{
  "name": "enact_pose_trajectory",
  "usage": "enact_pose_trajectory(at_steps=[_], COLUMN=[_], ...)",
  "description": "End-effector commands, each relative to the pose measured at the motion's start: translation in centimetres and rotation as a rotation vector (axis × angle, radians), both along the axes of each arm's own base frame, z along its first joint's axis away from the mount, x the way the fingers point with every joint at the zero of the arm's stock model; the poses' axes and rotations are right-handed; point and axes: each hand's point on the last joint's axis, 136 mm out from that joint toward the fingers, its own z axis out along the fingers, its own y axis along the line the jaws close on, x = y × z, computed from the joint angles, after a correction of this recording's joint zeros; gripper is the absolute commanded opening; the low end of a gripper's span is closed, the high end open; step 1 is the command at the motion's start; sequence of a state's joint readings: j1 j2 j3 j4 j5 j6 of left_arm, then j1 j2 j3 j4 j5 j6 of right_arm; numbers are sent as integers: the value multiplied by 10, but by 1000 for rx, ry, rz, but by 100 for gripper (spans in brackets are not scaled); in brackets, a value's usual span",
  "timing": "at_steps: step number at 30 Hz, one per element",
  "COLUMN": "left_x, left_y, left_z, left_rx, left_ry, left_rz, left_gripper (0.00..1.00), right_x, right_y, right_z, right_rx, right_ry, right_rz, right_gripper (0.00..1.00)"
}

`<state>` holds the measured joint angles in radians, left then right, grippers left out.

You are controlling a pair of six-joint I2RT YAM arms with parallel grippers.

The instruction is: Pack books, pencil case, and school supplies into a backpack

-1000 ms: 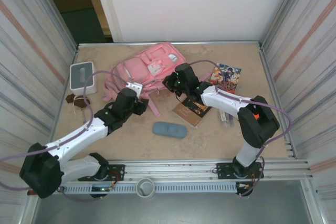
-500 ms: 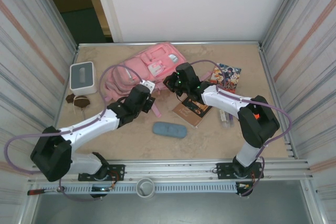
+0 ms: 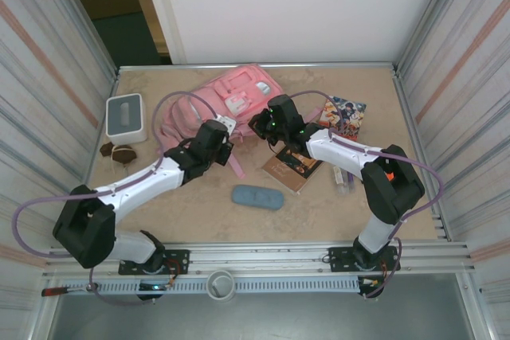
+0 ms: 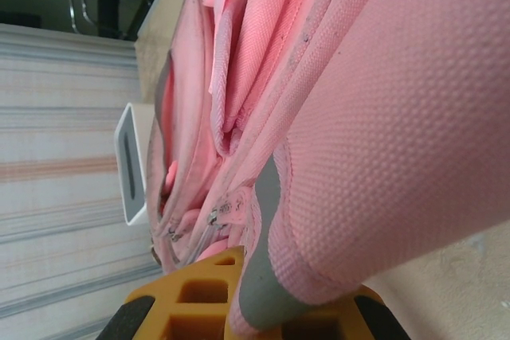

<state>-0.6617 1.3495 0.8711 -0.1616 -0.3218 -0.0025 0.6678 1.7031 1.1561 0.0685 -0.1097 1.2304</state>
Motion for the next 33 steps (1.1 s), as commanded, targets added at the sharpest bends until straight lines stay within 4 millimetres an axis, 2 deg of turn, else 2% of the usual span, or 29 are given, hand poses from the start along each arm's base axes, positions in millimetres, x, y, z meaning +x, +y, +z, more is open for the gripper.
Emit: enact_pose_trajectory(at_steps=[1,10,17,22,28,31,33], left_x=[-5,-11,-13,-11,-13,-12,-11], left_y=[8,30,27,31,34,48,67], left_z=[12,11,11,10,9,4,-1], left_rx=[-114,-345,-453,-572,-579,-547,-514], left_ry=[15,76,106,142,144,129,108], left_rz=[22,40,19,39,45,120,221], left_gripper=[0,1,3,0,0,0,0], right_x=[12,15,16,18,19,19,19], right_y=[1,-4,-4,-5,-7,-11,-15], right_z=[30,27,24,22,19,16,14], right_rx=[67,64,59,60,61,58,51], right_ry=[-61,-53,-48,-46,-40,-36,-34], right_rz=[-22,-30,-29,-31,-36,-39,-44], right_gripper=[0,0,0,0,0,0,0])
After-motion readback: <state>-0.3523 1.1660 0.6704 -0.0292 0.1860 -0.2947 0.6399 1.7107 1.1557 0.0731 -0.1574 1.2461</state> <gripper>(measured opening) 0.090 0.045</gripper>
